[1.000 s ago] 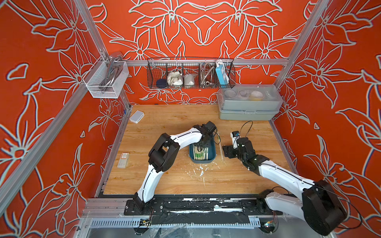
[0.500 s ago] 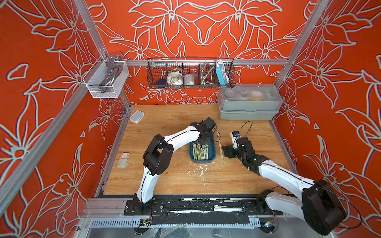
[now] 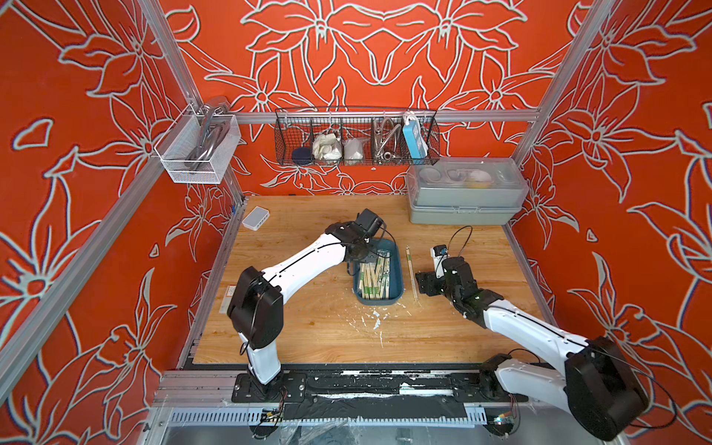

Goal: Take the paired disposable chopsticks out of the storage box
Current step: Pick up the paired disposable chopsticks from the storage box, then place the paired disposable chopsticks at the center of the board.

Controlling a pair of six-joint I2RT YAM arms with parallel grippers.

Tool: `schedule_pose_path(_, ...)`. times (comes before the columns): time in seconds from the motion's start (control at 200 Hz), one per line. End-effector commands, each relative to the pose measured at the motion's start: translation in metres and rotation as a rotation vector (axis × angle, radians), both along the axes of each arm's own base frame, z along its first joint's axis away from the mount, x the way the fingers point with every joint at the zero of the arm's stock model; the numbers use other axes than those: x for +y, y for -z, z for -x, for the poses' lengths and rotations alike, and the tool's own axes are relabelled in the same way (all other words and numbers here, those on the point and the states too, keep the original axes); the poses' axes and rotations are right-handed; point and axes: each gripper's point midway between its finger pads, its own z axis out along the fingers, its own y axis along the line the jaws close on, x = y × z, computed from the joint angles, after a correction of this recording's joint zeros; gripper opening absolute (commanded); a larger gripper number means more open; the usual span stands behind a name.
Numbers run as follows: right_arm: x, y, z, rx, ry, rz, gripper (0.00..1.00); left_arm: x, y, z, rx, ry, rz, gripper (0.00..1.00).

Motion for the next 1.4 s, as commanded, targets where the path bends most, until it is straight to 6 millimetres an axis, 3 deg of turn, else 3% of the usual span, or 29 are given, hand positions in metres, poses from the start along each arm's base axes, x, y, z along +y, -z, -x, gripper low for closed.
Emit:
schedule_pose_path(0.0,0.006,-0.014,-0.001,-0.045,-0.020,-0.034,0.85,0.031,0.006,0.003,0.003,-0.037,-0.025,0.06)
schedule_pose_path(0.225,0.010,-0.010,-0.003,-0.031,-0.028,-0.042,0.85,0.071,0.043,0.003,0.050,-0.099,-0.005,0.06)
schedule_pose_path(0.656,0.016,0.000,-0.008,0.001,-0.034,-0.044,0.85,0.068,0.107,-0.009,0.137,-0.081,-0.027,0.07)
schedule_pose_path(1.131,0.017,-0.002,-0.007,0.002,-0.038,-0.048,0.85,0.070,0.131,-0.015,0.172,-0.133,-0.025,0.11)
schedule_pose_path(1.391,0.016,-0.002,-0.006,0.004,-0.040,-0.047,0.85,0.074,0.133,-0.013,0.174,-0.150,-0.035,0.21)
